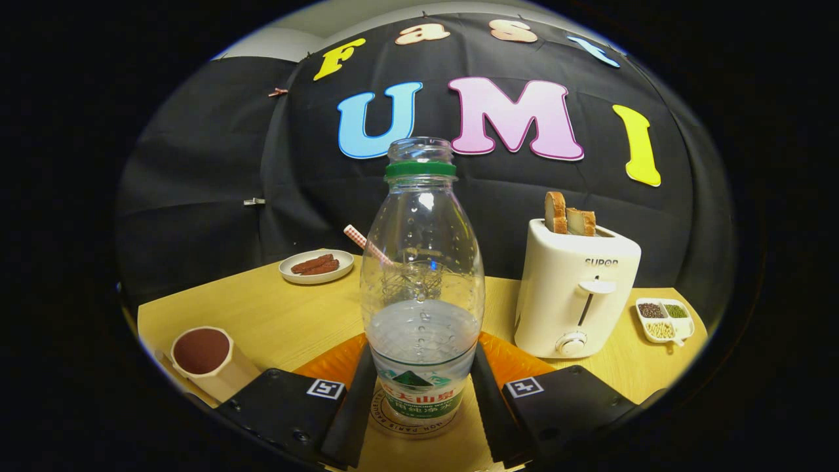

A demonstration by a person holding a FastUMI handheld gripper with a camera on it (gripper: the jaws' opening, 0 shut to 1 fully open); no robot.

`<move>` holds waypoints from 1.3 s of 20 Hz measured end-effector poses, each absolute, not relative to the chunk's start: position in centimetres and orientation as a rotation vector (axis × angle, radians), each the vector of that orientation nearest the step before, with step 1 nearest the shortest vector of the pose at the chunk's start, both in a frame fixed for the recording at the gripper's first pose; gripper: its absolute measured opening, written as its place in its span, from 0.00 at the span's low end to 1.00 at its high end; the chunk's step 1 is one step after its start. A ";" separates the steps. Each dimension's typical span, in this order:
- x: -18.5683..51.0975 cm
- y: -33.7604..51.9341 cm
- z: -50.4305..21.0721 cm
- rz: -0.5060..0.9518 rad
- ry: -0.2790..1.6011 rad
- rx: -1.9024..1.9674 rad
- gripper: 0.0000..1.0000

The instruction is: Take the bottle from table, then pour the juice into the cup, finally place the bottle on the coaster

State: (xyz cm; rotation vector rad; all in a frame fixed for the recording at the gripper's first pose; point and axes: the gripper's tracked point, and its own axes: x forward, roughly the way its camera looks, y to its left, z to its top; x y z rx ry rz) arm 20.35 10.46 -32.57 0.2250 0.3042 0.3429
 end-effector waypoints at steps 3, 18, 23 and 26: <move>20.5 10.6 -32.5 0.342 0.305 0.230 0.74; 18.6 10.3 -33.3 0.359 0.371 0.219 0.99; 16.6 8.4 -29.5 0.340 0.350 0.243 0.99; 14.6 6.9 -26.4 0.328 0.326 0.230 0.99</move>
